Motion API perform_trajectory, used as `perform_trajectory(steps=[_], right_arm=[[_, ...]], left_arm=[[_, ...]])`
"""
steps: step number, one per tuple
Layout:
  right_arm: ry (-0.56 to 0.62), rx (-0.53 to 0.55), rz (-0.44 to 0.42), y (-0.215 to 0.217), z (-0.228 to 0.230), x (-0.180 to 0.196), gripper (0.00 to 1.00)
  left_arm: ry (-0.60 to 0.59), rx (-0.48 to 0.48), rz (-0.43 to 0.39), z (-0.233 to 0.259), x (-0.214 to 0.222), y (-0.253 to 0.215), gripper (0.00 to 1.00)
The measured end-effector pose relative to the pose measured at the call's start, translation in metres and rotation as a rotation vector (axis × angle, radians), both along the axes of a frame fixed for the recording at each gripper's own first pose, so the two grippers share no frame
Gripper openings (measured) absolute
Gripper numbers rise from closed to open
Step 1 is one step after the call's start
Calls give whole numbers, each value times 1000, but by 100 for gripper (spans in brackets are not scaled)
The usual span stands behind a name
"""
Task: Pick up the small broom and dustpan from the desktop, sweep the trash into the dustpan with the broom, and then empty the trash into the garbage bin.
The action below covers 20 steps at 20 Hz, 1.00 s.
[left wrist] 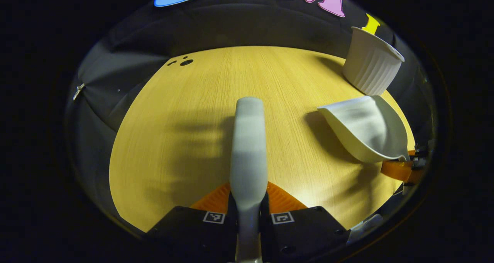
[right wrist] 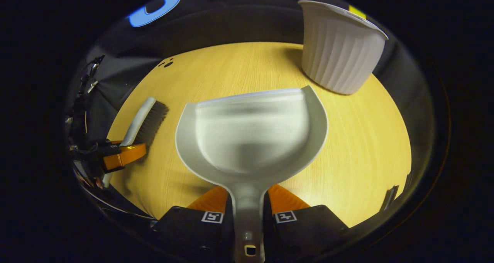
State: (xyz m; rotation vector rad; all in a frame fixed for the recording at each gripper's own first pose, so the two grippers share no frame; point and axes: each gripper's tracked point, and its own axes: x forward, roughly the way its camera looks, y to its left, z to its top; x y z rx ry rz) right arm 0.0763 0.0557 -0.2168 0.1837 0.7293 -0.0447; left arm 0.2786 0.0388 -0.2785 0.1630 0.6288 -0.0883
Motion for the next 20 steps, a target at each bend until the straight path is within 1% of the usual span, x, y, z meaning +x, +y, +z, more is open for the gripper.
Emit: perform_trajectory(steps=[2,3,4,5,7,8,9,10,11,12,13,14,15,16,17,18,19,20], right_arm=[[26,18,-2,2,-9,-1,33],[37,29,-4,2,-13,-2,29],[46,54,-7,4,-15,-3,34],[42,65,-13,6,-16,-3,34],[42,53,-3,5,-17,-2,34],[46,54,2,5,-18,-2,35],[44,63,5,6,-17,-3,36],[44,80,11,9,-16,-3,37],[48,81,8,7,-15,-4,38],[49,76,0,5,-13,-3,40],[48,80,-5,4,-14,-4,41],[37,92,-4,6,-12,-4,42],[29,105,-2,7,-8,-7,57],[20,104,0,6,-1,-9,75],[3,101,2,6,4,-9,82],[-14,92,5,3,15,-12,100],[-34,79,8,2,25,-17,99],[-64,53,3,-2,36,-19,99]], left_arm=[[7,1,15,-1,3,-2,30],[7,4,20,-2,5,-3,31],[10,8,23,-2,6,-3,31],[8,14,27,-1,6,-3,31],[11,30,31,-1,6,-4,31],[15,37,35,-2,6,-3,34],[21,41,39,-2,4,-4,39],[11,46,49,-1,5,-3,39],[1,40,54,1,4,-4,33],[-1,21,47,1,1,-9,39],[-5,-4,38,4,-2,-13,51],[-15,-29,28,7,-6,-18,56],[-33,-45,22,14,-10,-22,77],[-56,-57,17,22,-15,-25,79],[-77,-62,14,29,-21,-26,100],[-102,-67,14,39,-27,-26,99],[-134,-77,9,51,-35,-28,95],[-171,-92,0,65,-44,-32,97]])
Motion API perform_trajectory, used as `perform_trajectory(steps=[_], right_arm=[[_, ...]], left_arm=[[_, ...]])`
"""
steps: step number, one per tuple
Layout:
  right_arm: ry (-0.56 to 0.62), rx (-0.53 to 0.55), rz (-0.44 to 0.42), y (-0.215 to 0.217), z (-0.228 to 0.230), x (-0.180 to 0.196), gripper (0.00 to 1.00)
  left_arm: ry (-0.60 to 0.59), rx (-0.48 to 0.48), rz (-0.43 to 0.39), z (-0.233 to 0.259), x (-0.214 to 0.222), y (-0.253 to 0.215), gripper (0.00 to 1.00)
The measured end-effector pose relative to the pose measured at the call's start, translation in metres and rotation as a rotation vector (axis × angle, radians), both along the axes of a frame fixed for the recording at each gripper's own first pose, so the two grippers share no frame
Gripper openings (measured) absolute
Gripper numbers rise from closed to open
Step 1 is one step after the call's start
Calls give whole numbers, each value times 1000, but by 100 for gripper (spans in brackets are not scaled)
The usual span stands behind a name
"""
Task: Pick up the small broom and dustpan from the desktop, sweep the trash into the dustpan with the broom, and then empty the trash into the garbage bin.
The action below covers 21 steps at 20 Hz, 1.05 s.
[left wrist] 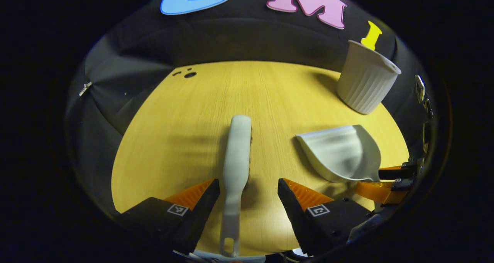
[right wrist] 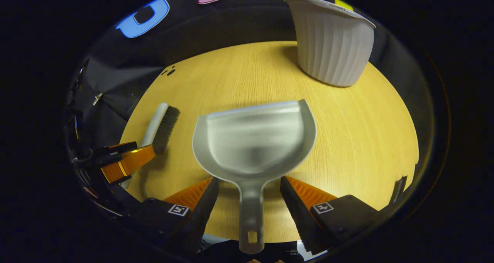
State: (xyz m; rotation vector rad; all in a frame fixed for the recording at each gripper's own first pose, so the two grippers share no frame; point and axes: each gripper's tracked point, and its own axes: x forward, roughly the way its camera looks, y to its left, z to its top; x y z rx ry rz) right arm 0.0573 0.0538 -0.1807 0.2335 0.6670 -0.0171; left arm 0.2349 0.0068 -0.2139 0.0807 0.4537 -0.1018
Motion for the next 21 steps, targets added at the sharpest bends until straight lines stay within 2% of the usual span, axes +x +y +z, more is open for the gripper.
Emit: perform_trajectory(steps=[3,8,11,13,15,19,21], right_arm=[[-145,-90,-47,-13,50,-10,99],[-400,-147,-66,-14,136,-39,99],[-531,-208,-67,-12,174,-60,99],[-611,-217,-60,-8,195,-78,99],[-647,-195,-45,0,204,-99,99],[-697,-230,-29,5,204,-133,99],[-685,-242,-36,-1,193,-140,100]], left_arm=[[-161,-31,-39,49,-35,-17,96],[-498,23,-50,138,-100,-27,96],[-638,51,-75,175,-141,-36,96],[-681,71,-96,184,-162,-44,96],[-701,51,-115,184,-180,-55,96],[-726,61,-97,171,-212,-65,98],[-700,30,-93,159,-210,-69,98]])
